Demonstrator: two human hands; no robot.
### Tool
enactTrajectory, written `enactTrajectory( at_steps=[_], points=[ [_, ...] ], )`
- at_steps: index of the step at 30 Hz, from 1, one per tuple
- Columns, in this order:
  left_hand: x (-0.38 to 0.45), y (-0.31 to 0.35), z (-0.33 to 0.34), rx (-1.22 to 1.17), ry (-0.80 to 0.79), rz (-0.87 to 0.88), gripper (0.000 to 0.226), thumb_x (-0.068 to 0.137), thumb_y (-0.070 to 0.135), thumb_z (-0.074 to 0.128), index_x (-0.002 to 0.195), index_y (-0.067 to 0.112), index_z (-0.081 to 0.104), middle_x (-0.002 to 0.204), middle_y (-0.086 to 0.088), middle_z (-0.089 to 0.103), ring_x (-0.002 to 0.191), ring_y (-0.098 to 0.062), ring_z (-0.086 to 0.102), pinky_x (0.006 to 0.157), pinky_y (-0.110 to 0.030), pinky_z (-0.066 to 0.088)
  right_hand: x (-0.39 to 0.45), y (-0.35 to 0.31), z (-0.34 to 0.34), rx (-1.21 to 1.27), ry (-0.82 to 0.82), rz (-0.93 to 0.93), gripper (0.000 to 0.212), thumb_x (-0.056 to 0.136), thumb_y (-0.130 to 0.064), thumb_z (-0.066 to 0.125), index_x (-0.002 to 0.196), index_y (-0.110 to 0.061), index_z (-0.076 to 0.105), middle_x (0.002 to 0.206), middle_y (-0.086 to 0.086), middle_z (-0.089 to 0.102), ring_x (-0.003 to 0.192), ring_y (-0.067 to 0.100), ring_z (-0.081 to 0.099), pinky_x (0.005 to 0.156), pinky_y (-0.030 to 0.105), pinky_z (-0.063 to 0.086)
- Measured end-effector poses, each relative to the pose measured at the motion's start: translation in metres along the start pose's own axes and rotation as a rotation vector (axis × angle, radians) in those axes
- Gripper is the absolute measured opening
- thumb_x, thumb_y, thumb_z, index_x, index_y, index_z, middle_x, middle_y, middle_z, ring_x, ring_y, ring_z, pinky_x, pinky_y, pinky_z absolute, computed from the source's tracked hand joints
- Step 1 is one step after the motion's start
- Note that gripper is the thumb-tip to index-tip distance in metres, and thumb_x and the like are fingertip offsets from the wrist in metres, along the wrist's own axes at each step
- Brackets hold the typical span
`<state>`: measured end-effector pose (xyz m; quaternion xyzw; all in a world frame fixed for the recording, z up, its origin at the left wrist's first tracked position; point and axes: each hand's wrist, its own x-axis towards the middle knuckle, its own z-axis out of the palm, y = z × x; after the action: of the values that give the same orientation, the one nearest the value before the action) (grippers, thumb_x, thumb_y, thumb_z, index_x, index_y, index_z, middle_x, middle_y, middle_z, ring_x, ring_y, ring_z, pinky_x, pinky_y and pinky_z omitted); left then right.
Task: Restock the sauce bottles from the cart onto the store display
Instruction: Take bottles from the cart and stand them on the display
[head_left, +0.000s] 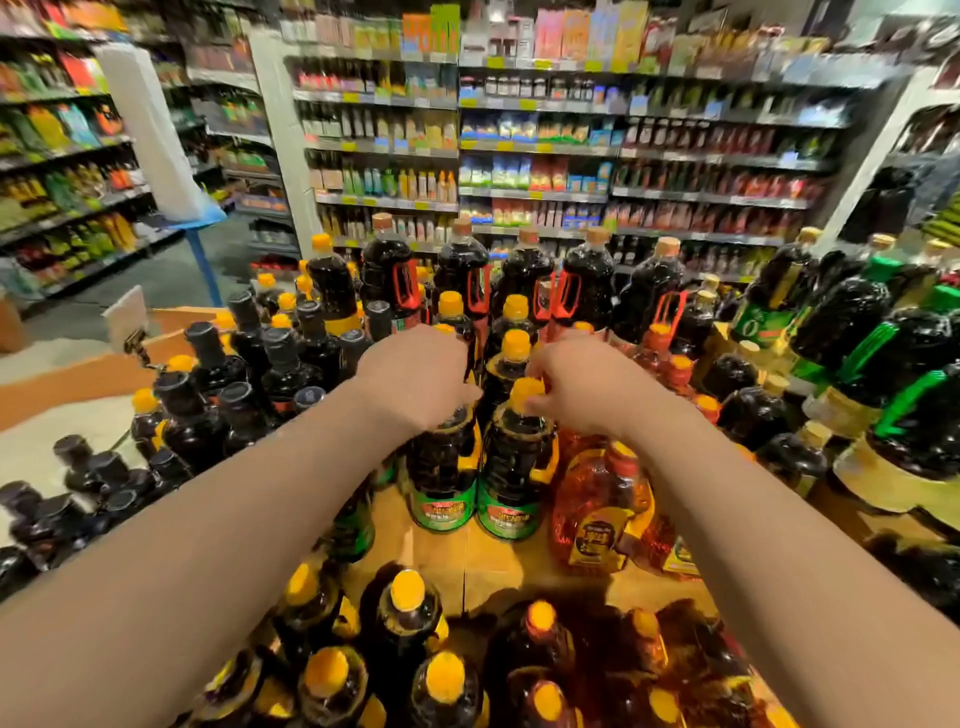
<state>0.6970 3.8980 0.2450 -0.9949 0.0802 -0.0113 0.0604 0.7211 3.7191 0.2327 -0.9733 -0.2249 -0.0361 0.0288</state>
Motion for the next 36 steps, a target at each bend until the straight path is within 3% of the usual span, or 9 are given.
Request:
enactTrajectory(
  at_steps=[4,7,10,13,18,21,25,29,36],
  points=[
    [0.023,-0.006,0.01,0.025,-0.087,0.038,0.042,0.096,0.046,0.052,0.112,0.008,0.063,0.089,-0.005,0.062,0.086,-0.026,0.062,0.07,-0.037,0.055,0.012,0.005,0.004,0.008,-0.066,-0.074,0.047,0.09,-0.033,0.064,0.133,-0.016,0.052,0.104,0.008,0.066,0.1,0.027,0.06,0.07,0.026,0.039],
    [0.032,-0.012,0.011,0.042,-0.153,0.035,0.05,0.093,0.05,0.055,0.119,0.008,0.061,0.101,-0.01,0.067,0.093,-0.027,0.064,0.073,-0.036,0.054,0.018,0.004,0.008,0.043,-0.109,-0.089,0.053,0.089,-0.032,0.065,0.137,-0.018,0.048,0.113,0.009,0.064,0.108,0.028,0.058,0.076,0.029,0.042],
    [0.038,-0.013,0.018,0.078,-0.253,0.069,0.058,0.092,0.053,0.056,0.127,0.007,0.056,0.113,-0.011,0.065,0.103,-0.028,0.062,0.083,-0.037,0.054,0.022,0.003,0.013,0.052,-0.157,-0.112,0.05,0.087,-0.035,0.067,0.131,-0.016,0.052,0.116,0.009,0.063,0.11,0.028,0.056,0.081,0.03,0.045],
    [0.042,-0.017,0.02,0.057,-0.25,0.109,0.058,0.092,0.053,0.056,0.122,0.004,0.059,0.108,-0.01,0.067,0.1,-0.028,0.064,0.083,-0.037,0.054,0.024,0.006,0.014,0.105,-0.129,-0.128,0.047,0.084,-0.035,0.07,0.125,-0.016,0.058,0.113,0.007,0.064,0.105,0.024,0.057,0.079,0.029,0.046],
    [0.038,-0.017,0.021,0.087,-0.239,0.114,0.047,0.094,0.05,0.055,0.097,0.004,0.064,0.073,-0.003,0.054,0.069,-0.02,0.055,0.054,-0.026,0.043,0.021,0.007,0.01,0.17,-0.122,-0.112,0.048,0.079,-0.031,0.074,0.121,-0.011,0.063,0.076,-0.005,0.052,0.08,0.019,0.054,0.068,0.023,0.038],
    [0.034,-0.022,0.019,0.08,-0.238,0.155,0.037,0.094,0.048,0.054,0.102,0.012,0.057,0.084,-0.004,0.055,0.078,-0.021,0.056,0.068,-0.03,0.047,0.018,0.008,0.008,0.206,-0.127,-0.109,0.046,0.079,-0.029,0.076,0.119,-0.01,0.064,0.061,-0.015,0.041,0.07,0.013,0.049,0.069,0.022,0.039],
    [0.026,-0.022,0.019,0.056,-0.217,0.206,0.052,0.092,0.048,0.058,0.118,0.003,0.061,0.095,-0.007,0.062,0.087,-0.024,0.06,0.075,-0.031,0.049,0.013,0.003,0.006,0.209,-0.147,-0.098,0.04,0.078,-0.024,0.074,0.115,-0.012,0.065,0.058,-0.016,0.043,0.061,0.011,0.048,0.058,0.021,0.042],
    [0.021,-0.021,0.017,0.022,-0.207,0.246,0.053,0.092,0.047,0.059,0.121,0.003,0.059,0.083,-0.003,0.056,0.09,-0.024,0.061,0.075,-0.031,0.048,0.009,0.002,0.005,0.212,-0.171,-0.078,0.037,0.076,-0.025,0.076,0.109,-0.009,0.068,0.055,-0.01,0.056,0.058,0.012,0.061,0.071,0.028,0.055],
    [0.014,-0.022,0.016,0.02,-0.216,0.269,0.048,0.091,0.047,0.06,0.115,0.006,0.059,0.105,-0.01,0.062,0.091,-0.023,0.059,0.078,-0.032,0.048,0.007,-0.003,0.004,0.229,-0.2,-0.052,0.036,0.073,-0.023,0.075,0.106,-0.009,0.07,0.054,-0.001,0.064,0.054,0.012,0.065,0.061,0.025,0.056]
  ],
)
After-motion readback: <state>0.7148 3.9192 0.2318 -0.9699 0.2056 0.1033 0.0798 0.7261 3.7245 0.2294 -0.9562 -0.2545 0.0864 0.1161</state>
